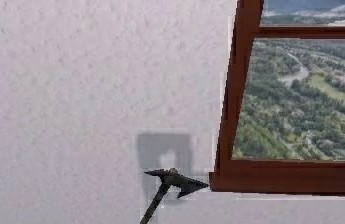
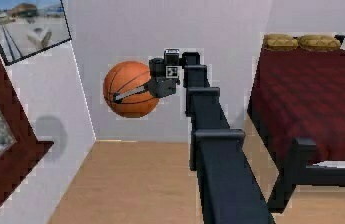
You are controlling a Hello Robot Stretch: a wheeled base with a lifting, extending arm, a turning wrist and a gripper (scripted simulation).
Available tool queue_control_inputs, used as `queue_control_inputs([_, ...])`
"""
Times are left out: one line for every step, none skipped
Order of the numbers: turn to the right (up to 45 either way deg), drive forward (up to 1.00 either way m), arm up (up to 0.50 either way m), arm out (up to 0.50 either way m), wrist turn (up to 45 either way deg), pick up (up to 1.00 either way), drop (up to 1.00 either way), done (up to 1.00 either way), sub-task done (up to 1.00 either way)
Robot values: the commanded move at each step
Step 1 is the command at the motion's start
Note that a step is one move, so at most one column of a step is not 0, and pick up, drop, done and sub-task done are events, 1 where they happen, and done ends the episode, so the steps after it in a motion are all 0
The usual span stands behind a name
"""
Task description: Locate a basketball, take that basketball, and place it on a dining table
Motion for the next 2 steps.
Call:
queue_control_inputs([45.0,0.00,0.00,0.00,0.0,0.00,0.00,0.00,0.00])
queue_control_inputs([27.0,0.00,0.00,0.00,0.0,0.00,0.00,0.00,0.00])
